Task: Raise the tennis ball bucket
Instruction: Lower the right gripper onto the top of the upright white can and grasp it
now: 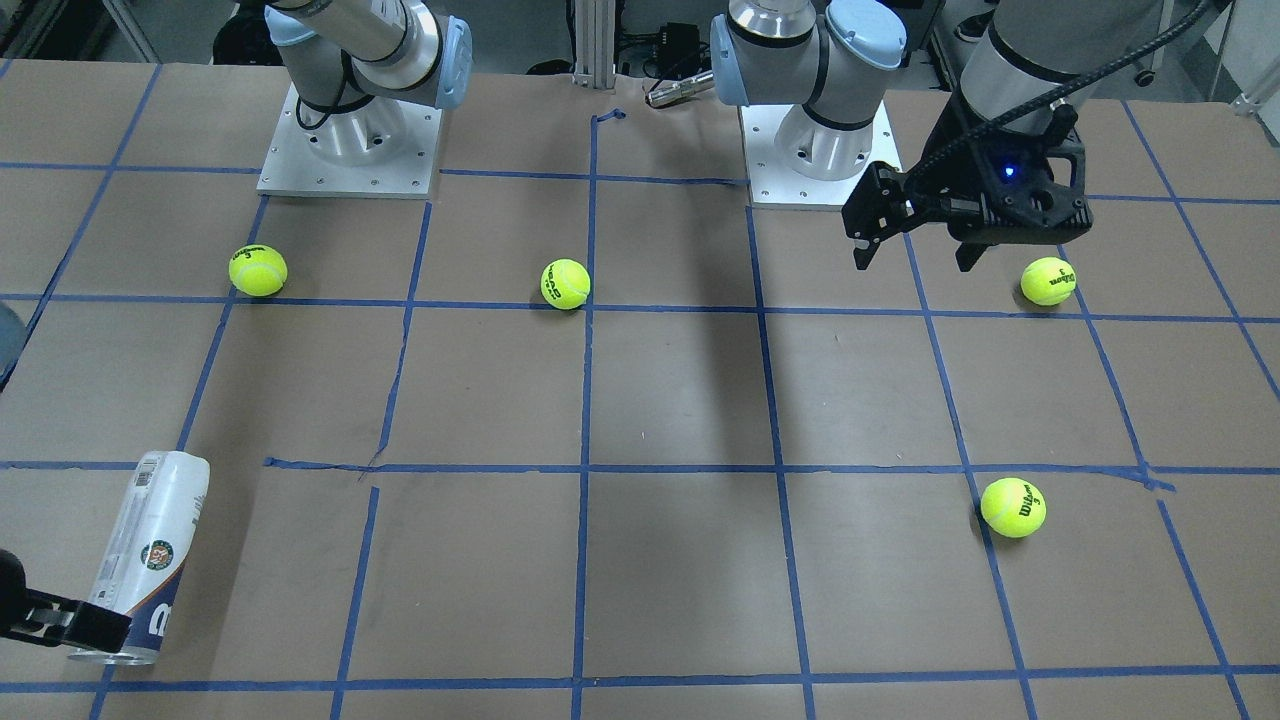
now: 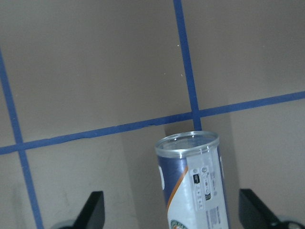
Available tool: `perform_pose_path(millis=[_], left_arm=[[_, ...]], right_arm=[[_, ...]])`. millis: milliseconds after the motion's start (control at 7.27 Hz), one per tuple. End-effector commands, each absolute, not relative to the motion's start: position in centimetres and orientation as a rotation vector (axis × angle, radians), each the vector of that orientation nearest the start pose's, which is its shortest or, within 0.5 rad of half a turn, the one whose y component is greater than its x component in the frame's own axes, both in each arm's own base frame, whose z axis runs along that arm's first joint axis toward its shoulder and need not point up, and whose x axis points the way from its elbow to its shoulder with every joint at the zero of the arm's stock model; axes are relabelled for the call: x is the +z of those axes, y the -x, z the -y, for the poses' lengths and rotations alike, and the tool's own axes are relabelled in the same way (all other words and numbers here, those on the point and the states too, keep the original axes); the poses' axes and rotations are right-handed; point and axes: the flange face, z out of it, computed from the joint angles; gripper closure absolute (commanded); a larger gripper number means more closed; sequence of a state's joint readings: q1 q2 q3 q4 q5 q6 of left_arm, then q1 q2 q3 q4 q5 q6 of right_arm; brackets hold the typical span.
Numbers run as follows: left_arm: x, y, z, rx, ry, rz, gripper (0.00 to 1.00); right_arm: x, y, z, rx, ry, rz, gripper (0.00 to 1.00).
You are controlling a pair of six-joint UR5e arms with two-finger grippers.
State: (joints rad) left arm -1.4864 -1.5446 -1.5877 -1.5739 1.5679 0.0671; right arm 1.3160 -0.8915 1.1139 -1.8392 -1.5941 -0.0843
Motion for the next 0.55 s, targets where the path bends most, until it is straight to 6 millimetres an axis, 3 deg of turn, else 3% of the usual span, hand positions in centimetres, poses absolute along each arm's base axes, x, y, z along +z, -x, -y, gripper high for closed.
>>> perform_pose_path(millis=[0,275,413], left_arm=[[49.1,9.3,49.1,-0.008,0.029,-3.144,0.0],[49.1,9.3,49.1,-0.008,0.027,-3.144,0.0],[49.1,9.3,49.1,-0.008,0.027,-3.144,0.0]], right_arm=[[26.4,8.3,76.9,0.002,-0.276,-3.153,0.0],[22.6,8.1,76.5,0.01,-0.266,-3.148,0.0],[21.0,8.0,75.9,-0.016,-0.171,-3.161,0.0]])
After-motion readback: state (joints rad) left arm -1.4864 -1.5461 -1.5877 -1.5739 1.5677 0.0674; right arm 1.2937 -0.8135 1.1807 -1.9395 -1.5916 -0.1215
